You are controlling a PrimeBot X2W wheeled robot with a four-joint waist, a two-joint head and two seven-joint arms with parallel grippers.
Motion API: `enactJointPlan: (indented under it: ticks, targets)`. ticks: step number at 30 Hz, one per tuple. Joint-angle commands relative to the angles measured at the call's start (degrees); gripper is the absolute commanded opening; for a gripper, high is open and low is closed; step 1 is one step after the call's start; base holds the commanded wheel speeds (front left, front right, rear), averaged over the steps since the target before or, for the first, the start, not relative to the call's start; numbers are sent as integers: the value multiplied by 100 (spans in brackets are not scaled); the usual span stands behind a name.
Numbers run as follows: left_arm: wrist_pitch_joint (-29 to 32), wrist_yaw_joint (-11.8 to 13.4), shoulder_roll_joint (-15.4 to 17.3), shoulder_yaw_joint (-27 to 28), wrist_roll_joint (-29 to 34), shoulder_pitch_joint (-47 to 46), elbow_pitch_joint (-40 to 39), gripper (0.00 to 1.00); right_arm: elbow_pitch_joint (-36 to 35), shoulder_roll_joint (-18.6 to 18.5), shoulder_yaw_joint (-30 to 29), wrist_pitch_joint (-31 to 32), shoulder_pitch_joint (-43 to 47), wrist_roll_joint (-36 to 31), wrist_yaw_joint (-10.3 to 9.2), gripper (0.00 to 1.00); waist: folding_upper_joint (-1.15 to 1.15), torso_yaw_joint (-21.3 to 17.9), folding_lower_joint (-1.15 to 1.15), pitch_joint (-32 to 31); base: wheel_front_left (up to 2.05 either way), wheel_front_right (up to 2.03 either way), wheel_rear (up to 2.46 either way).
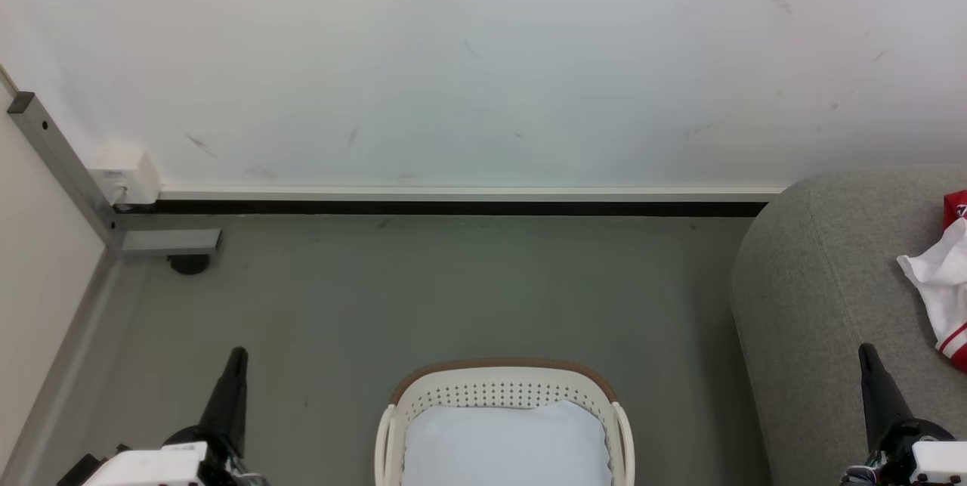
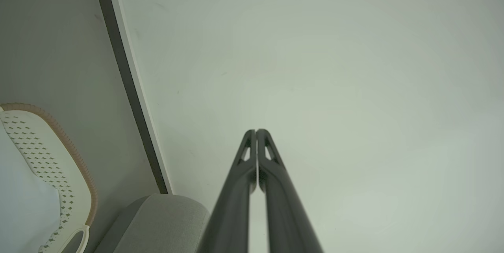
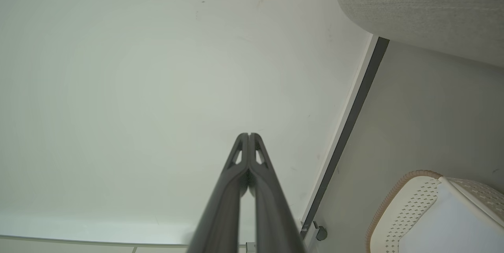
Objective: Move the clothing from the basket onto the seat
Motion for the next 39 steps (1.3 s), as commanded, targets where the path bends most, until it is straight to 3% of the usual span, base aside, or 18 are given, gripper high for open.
enactJointPlan:
  ticks: [1, 39]
  targets:
    - [26, -35, 42, 16, -74, -48, 5, 0, 15, 4, -27, 3, -65, -9, -10, 0, 0, 0, 0, 0, 0, 0, 0]
    - [25, -35, 41, 14, -75, -47, 4, 0, 16, 9, -37, 17, -67, -24, -10, 0, 0, 0, 0, 0, 0, 0, 0]
